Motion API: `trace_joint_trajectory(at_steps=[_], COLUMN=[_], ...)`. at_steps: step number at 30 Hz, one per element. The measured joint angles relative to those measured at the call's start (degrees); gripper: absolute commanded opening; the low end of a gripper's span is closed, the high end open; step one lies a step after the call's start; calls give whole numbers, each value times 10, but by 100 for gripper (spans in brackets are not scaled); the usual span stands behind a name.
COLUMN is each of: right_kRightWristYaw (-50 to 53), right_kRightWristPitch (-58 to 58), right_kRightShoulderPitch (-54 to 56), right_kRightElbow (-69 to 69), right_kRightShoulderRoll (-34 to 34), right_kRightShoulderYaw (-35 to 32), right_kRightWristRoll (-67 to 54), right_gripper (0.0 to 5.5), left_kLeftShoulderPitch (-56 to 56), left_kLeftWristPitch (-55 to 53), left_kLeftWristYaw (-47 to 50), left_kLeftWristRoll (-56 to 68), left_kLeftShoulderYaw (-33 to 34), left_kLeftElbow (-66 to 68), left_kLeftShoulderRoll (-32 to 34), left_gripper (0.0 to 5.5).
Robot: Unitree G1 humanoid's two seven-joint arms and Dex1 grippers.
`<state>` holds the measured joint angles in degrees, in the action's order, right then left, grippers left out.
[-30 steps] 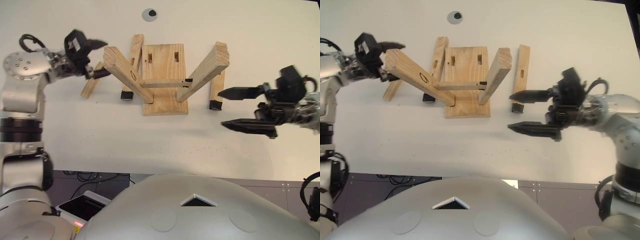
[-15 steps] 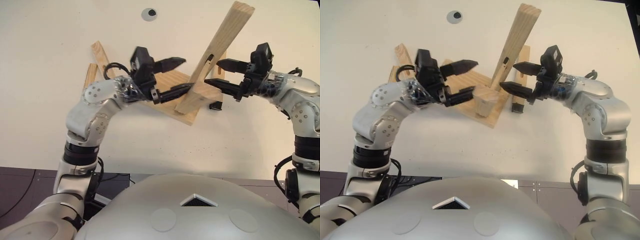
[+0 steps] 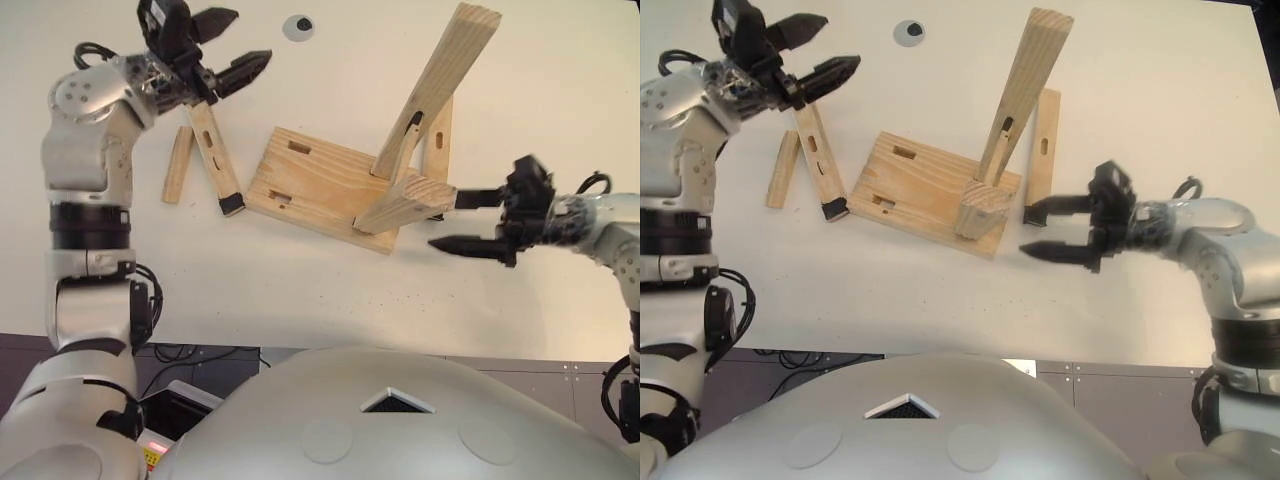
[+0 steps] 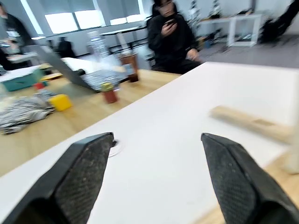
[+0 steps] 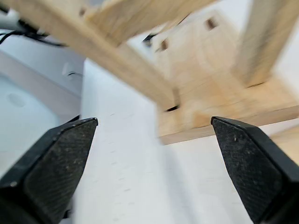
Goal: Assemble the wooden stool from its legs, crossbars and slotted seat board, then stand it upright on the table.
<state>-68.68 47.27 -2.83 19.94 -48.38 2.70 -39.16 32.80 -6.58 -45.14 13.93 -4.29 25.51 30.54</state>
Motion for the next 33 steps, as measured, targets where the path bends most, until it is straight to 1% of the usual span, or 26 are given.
trace_joint_trajectory(at_steps=[4,6,7,10,11,15,17,18,20,21,23,24,25,28,29,31,32,33], right_kRightWristYaw=[18,25,20,-19,-24,-23,19,42,105,125,129,124,120,99,92,71,66,73], right_kRightWristPitch=[54,111,119,65,27,-81,-102,-104,-66,-37,21,59,91,154,165,200,216,230], right_kRightShoulderPitch=[-5,16,27,57,70,126,146,147,134,124,98,81,69,67,69,64,57,49], right_kRightElbow=[23,6,-11,-80,-116,-261,-309,-308,-251,-215,-154,-122,-101,-50,-40,1,24,48], right_kRightShoulderRoll=[1,3,3,7,14,67,102,116,123,120,108,88,71,21,15,-7,-19,-17], right_kRightShoulderYaw=[80,119,131,169,176,157,142,137,131,129,109,98,80,-3,-13,-14,-2,19], right_kRightWristRoll=[17,13,14,32,36,58,70,74,76,75,47,20,0,-67,-83,-117,-129,-131], right_gripper=[448,448,448,448,448,448,448,448,448,448,448,448,448,448,448,448,448,448], left_kLeftShoulderPitch=[55,77,83,95,99,105,108,107,88,82,73,72,69,59,56,52,51,50], left_kLeftWristPitch=[140,197,216,251,256,253,234,225,211,206,201,194,191,181,179,174,171,170], left_kLeftWristYaw=[77,102,104,108,106,73,19,-2,-46,-61,-70,-74,-75,-75,-75,-75,-75,-75], left_kLeftWristRoll=[-122,-160,-166,-181,-192,-206,-217,-219,-216,-213,-210,-210,-209,-203,-201,-198,-198,-198], left_kLeftShoulderYaw=[-63,-76,-77,-78,-82,-94,-107,-112,-113,-112,-111,-110,-109,-105,-102,-99,-99,-100], left_kLeftElbow=[229,331,357,402,410,414,412,410,392,379,358,349,344,328,324,316,314,312], left_kLeftShoulderRoll=[-56,-90,-101,-115,-115,-103,-80,-73,-61,-56,-51,-49,-47,-45,-45,-45,-44,-44], left_gripper=[345,345,345,345,345,345,345,345,345,345,345,345,345,345,345,345,345,345])
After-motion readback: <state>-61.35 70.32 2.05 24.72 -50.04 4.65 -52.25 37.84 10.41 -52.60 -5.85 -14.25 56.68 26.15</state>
